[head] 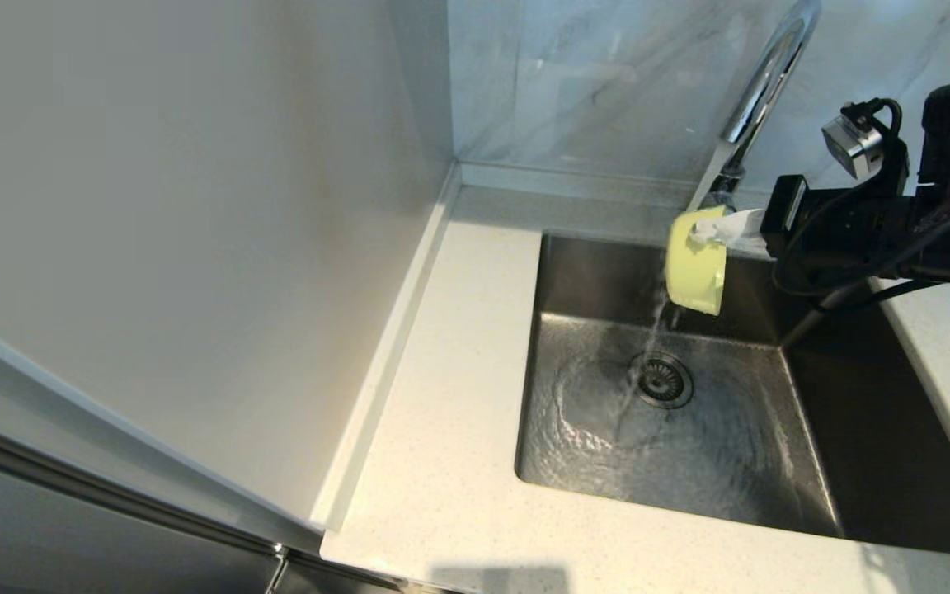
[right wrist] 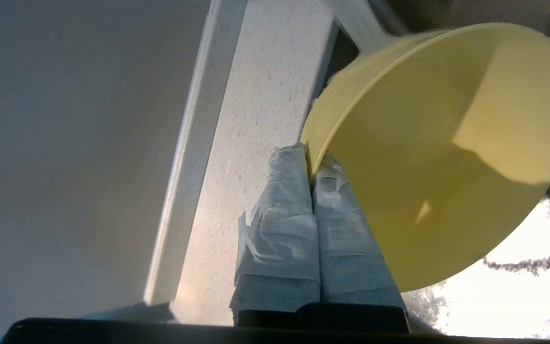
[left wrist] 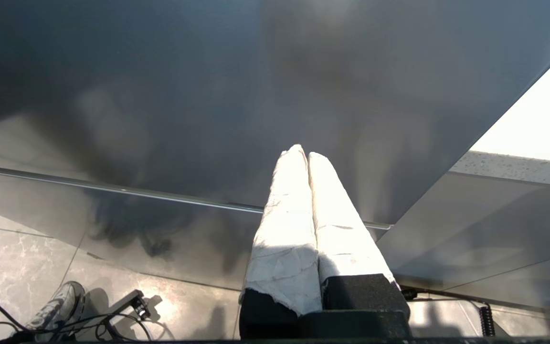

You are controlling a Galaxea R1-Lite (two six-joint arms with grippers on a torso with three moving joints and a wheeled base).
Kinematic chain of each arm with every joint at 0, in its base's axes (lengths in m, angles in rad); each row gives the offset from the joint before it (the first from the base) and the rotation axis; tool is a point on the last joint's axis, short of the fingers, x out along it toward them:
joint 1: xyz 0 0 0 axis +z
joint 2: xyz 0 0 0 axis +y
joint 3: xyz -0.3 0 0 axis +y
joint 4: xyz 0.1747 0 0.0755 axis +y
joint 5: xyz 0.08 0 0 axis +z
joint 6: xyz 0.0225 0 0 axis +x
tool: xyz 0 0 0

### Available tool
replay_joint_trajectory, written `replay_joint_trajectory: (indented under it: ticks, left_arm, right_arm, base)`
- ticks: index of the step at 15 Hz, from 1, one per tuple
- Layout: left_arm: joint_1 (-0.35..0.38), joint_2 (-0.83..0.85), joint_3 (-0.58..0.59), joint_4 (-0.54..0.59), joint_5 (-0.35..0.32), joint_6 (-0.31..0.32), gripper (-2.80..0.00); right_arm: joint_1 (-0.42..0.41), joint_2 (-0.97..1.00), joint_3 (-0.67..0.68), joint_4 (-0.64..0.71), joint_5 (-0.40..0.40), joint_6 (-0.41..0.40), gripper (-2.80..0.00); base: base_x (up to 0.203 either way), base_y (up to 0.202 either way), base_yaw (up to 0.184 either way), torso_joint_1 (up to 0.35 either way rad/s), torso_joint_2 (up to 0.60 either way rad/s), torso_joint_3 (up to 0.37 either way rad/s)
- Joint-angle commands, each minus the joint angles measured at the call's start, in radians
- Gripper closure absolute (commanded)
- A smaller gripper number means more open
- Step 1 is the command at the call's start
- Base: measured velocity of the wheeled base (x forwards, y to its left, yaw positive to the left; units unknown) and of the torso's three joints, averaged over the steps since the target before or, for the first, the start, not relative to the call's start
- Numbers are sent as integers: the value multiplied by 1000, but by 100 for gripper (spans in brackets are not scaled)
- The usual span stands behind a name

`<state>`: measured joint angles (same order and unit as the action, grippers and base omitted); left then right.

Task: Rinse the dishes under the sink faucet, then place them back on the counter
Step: Rinse the bowl

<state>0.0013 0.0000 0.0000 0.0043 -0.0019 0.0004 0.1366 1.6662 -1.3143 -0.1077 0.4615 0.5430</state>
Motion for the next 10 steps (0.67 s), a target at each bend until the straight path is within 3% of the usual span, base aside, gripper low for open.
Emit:
replay_joint_trajectory:
  ticks: [1, 7, 8, 10]
  left_arm:
    - [0, 0, 0, 0, -1, 1, 0]
    - [0, 0, 0, 0, -1, 1, 0]
    - [0, 0, 0, 0, 0, 1, 0]
    - [0, 0, 0, 0, 0, 1, 0]
  right_arm:
    - [1, 26, -3, -13, 0, 5, 0]
    - [29, 17, 1, -7, -2, -2, 0]
    - [39, 0, 10, 16, 3, -32, 0]
    - [56, -23, 7, 151, 14, -209, 0]
  base:
    - [0, 0, 0, 0, 0, 0]
    - [0, 0, 0, 0, 0, 0]
    - [0, 0, 0, 0, 0, 0]
    - [0, 0, 0, 0, 0, 0]
